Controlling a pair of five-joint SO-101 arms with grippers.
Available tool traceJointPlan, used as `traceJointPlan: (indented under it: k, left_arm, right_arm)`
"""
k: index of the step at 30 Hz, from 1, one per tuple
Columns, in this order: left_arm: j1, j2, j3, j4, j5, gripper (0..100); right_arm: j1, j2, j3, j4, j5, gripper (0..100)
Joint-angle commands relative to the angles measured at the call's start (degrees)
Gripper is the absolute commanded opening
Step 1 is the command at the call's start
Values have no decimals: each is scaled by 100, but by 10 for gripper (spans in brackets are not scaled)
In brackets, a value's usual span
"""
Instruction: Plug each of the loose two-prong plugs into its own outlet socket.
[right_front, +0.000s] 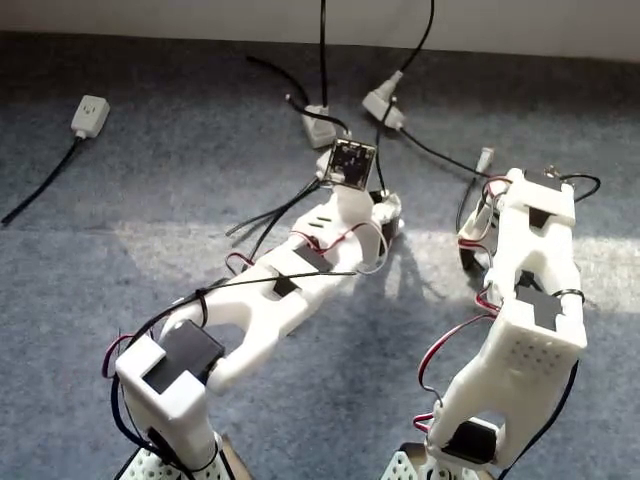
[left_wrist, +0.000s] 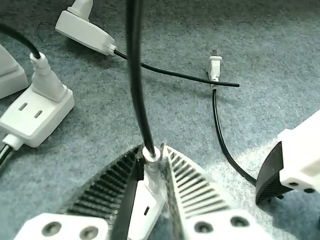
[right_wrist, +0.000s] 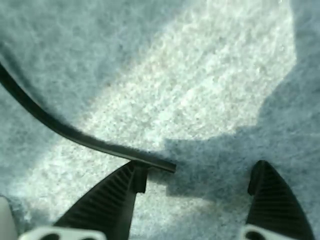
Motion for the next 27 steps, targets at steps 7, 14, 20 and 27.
traceJointPlan:
  k: [7,14,20,27]
  left_arm:
    - [127,-22,391,88,-1987,7]
    - [356,-75,312,149,-949,7]
    - [-31,4,-857,2048,413,7]
    - [-259,356,-1385,2514,1547,7]
  right_arm:
    - [154,40,-13,-92,44,314]
    - [154,40,-13,-92,44,314]
    - [154,40,-13,-92,44,314]
    - [154,40,-13,-92,44,314]
